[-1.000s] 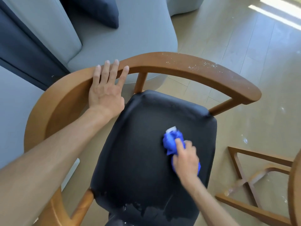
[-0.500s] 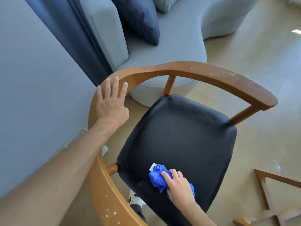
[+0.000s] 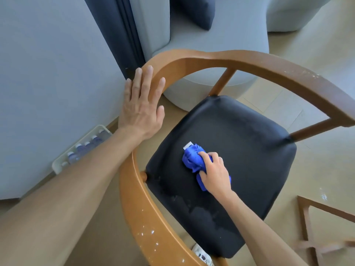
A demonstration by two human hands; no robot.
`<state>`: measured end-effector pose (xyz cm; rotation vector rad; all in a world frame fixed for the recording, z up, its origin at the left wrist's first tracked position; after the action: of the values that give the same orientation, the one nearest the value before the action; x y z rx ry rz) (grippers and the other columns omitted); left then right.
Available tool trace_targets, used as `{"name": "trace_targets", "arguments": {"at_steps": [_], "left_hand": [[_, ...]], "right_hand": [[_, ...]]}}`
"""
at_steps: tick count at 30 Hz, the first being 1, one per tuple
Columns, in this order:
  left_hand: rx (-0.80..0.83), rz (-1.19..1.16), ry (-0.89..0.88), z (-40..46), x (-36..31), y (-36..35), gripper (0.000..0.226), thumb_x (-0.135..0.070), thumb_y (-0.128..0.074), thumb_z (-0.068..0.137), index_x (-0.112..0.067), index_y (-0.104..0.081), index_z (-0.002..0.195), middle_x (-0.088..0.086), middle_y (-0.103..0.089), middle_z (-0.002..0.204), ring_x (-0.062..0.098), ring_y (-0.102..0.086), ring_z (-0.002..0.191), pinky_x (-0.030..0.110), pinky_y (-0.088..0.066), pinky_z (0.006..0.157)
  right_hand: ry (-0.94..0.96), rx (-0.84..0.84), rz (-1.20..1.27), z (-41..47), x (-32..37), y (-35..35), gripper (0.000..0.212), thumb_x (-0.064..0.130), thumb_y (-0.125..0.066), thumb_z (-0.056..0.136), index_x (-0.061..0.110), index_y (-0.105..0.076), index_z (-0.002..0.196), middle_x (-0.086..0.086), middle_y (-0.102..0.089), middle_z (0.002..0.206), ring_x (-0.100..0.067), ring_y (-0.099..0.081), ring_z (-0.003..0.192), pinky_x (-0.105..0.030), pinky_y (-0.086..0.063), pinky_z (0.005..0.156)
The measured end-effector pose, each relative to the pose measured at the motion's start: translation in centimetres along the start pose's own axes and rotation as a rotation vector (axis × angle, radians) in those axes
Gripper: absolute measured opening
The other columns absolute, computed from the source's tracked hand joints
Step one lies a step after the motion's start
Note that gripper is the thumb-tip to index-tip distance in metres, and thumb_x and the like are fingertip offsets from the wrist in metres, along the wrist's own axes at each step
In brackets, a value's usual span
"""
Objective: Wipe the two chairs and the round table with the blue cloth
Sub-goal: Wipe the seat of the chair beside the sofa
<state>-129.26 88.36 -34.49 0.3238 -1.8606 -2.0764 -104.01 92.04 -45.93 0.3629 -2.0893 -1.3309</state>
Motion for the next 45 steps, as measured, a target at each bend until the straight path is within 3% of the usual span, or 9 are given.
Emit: {"name": "trace_targets", "arguments": {"at_steps": [4,10,14,21,29,35,38,41,45], "left_hand": [[-0.082,0.009,-0.003,0.0,-0.1,-0.4,0.068,-0.033,-0.035,0.093,-0.017,-0.01,0.155,0.017,-0.002,0.161,0.038,-0.002,0.148,0.054,-0.007,0.119],[-0.121,0.038,0.009,0.1,-0.3,-0.9,0.069,-0.034,-0.031,0.092,-0.018,-0.008,0.155,0.017,-0.006,0.161,0.039,-0.006,0.148,0.055,-0.012,0.118],[-0.133,0.04,0.007,0.1,-0.1,-1.0,0.069,-0.032,-0.032,0.092,-0.018,-0.007,0.155,0.017,-0.006,0.161,0.039,-0.006,0.147,0.055,-0.012,0.118],[-0.133,0.049,0.008,0.1,0.0,-1.0,0.07,-0.032,-0.034,0.091,-0.02,-0.007,0.154,0.017,-0.006,0.161,0.039,-0.007,0.147,0.055,-0.011,0.118],[-0.114,0.054,0.025,0.1,-0.2,-0.7,0.07,-0.032,-0.034,0.093,-0.019,-0.004,0.155,0.017,-0.003,0.161,0.038,-0.004,0.148,0.055,-0.01,0.119],[-0.109,0.054,0.025,0.1,-0.2,-0.8,0.07,-0.033,-0.032,0.092,-0.02,-0.002,0.155,0.017,-0.002,0.161,0.038,-0.003,0.148,0.055,-0.01,0.119],[-0.114,0.063,0.023,0.1,0.0,-0.8,0.07,-0.033,-0.03,0.091,-0.02,-0.004,0.155,0.016,-0.003,0.161,0.038,-0.004,0.148,0.055,-0.011,0.119],[-0.118,0.077,0.016,0.1,-0.1,-1.0,0.07,-0.034,-0.031,0.091,-0.02,-0.005,0.155,0.016,-0.004,0.161,0.038,-0.005,0.148,0.055,-0.012,0.118],[-0.103,0.086,0.024,0.2,0.0,-0.9,0.07,-0.035,-0.029,0.091,-0.021,-0.004,0.155,0.015,-0.002,0.162,0.037,-0.004,0.148,0.055,-0.013,0.118]], "right_hand": [[0.158,0.001,-0.04,5.6,5.9,-1.1,0.05,0.01,-0.05,0.086,0.023,-0.044,0.134,-0.003,-0.044,0.129,-0.027,-0.045,0.1,-0.037,-0.045,0.079],[0.515,0.183,-0.294,3.3,11.2,-6.1,0.034,0.021,-0.037,0.093,0.017,-0.044,0.126,-0.01,-0.045,0.126,-0.033,-0.044,0.098,-0.038,-0.034,0.069],[0.575,0.226,-0.309,0.8,9.0,-5.5,0.033,0.012,-0.047,0.087,0.018,-0.049,0.119,-0.007,-0.05,0.119,-0.029,-0.046,0.089,-0.036,-0.037,0.063],[1.082,0.518,-0.499,-9.8,-1.5,-3.9,0.037,0.034,-0.071,0.071,0.039,-0.056,0.104,0.011,-0.058,0.106,-0.015,-0.055,0.077,-0.024,-0.046,0.057],[0.902,0.7,-0.584,-14.4,-12.1,1.4,0.046,0.03,-0.078,0.045,0.041,-0.055,0.083,0.016,-0.059,0.086,-0.009,-0.055,0.063,-0.018,-0.044,0.049],[0.922,0.288,-0.459,-8.2,-5.7,-0.2,0.036,0.026,-0.074,0.061,0.033,-0.059,0.093,0.006,-0.062,0.095,-0.02,-0.056,0.069,-0.026,-0.045,0.052],[0.674,0.033,-0.337,-0.9,0.5,-1.2,0.036,0.011,-0.07,0.065,0.026,-0.066,0.097,0.0,-0.063,0.097,-0.024,-0.056,0.07,-0.032,-0.047,0.052],[0.514,-0.019,-0.266,1.7,2.1,-1.2,0.042,0.003,-0.073,0.06,0.022,-0.068,0.097,-0.001,-0.065,0.096,-0.024,-0.055,0.067,-0.034,-0.049,0.05],[0.597,0.075,-0.25,-3.4,-1.3,-1.4,0.04,0.01,-0.07,0.055,0.023,-0.066,0.092,0.002,-0.063,0.095,-0.023,-0.055,0.069,-0.033,-0.048,0.052]]}}
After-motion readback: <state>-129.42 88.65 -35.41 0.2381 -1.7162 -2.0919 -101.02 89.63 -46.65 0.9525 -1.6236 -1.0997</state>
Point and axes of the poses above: each hand's wrist, its own z-axis towards the middle knuckle, its own y-axis out of the back of the hand, x = y × z, the point moved 1 cm from there along z, towards the middle knuckle
